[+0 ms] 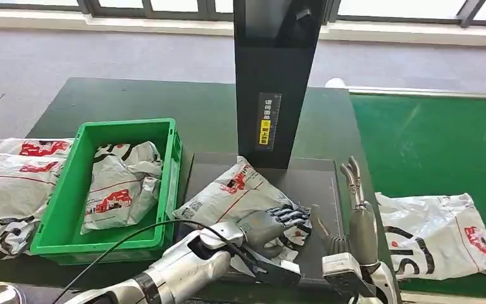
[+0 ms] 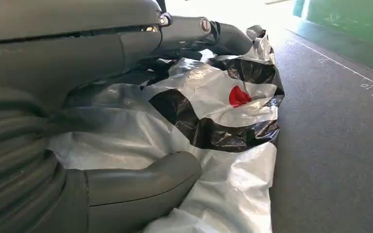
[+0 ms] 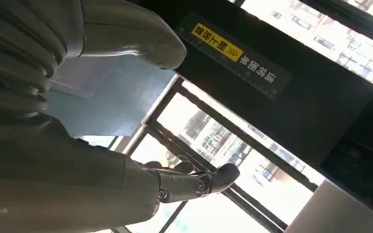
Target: Moved the parcel from conveyor to table for the left to box.
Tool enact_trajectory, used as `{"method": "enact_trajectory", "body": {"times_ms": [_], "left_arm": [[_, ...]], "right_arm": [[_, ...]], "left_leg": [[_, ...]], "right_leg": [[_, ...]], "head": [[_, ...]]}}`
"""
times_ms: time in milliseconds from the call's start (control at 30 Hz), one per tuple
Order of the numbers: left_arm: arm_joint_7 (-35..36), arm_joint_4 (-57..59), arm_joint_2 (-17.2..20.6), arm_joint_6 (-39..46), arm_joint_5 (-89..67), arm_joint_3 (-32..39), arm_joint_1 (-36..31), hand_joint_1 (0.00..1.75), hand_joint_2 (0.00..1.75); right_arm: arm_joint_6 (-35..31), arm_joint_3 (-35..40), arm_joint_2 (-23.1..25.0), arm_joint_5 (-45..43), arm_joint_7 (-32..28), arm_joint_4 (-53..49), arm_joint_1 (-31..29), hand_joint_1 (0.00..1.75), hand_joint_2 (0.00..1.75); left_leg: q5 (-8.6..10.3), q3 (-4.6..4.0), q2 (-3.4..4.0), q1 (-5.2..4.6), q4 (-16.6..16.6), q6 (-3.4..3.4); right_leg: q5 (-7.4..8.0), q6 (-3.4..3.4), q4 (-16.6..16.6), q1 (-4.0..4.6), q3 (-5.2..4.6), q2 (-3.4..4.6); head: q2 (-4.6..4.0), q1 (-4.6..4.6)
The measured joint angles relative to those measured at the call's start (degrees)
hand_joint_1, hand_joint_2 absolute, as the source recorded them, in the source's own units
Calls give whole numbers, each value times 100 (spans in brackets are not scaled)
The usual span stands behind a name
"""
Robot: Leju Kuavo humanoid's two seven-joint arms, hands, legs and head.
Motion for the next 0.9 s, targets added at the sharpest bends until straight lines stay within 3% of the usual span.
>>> {"method": "enact_trajectory", "body": {"times_ms": [33,67,100,900], "left_arm": [[0,17,-7,0,0,0,-7,0,175],[2,35,-11,0,2,0,-14,54,175],[2,50,-13,0,2,0,-21,175,175],[-7,-1467,415,881,98,205,605,175,175]], "right_arm": [[2,0,2,0,0,0,0,0,175],[0,0,4,0,0,0,0,0,175],[0,0,7,0,0,0,0,0,175],[-24,-13,7,-111,-103,-212,316,0,175]], "left_leg": [[1,1,0,0,0,1],[2,3,0,0,0,1],[3,4,0,0,0,2],[7,-23,3,0,-1,2]], "right_leg": [[1,1,0,0,0,0],[3,3,0,0,2,-1],[3,3,0,0,3,-1],[9,-3,1,0,-21,3]], "head": [[2,0],[2,0],[2,2],[2,2]]}}
